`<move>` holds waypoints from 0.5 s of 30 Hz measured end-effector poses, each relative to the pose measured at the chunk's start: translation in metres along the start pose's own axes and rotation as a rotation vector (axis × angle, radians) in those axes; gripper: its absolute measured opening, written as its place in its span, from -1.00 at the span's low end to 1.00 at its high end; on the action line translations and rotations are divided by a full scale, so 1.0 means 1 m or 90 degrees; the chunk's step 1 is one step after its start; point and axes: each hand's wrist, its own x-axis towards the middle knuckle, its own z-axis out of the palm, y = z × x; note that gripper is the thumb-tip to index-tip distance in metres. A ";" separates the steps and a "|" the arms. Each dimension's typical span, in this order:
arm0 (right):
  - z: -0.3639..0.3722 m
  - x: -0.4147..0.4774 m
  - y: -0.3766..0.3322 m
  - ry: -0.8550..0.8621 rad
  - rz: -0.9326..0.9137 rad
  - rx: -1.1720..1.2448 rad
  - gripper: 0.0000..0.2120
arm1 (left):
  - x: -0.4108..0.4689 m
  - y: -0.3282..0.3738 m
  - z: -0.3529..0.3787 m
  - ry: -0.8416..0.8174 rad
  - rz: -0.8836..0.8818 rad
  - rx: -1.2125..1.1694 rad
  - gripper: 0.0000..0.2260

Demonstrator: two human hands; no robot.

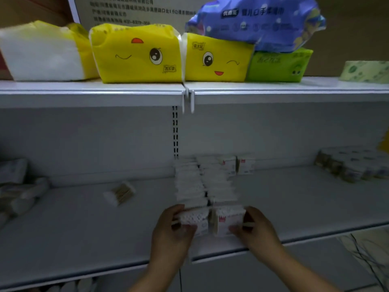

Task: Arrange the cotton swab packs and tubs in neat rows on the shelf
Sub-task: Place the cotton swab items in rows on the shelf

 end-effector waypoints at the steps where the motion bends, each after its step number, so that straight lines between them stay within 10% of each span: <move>1: 0.002 0.003 0.002 0.004 0.004 0.001 -0.66 | 0.002 -0.004 0.001 0.002 0.026 0.012 -0.53; 15: 0.017 0.007 0.010 0.061 -0.102 -0.160 -0.73 | 0.015 -0.022 0.015 -0.127 0.045 0.104 -0.07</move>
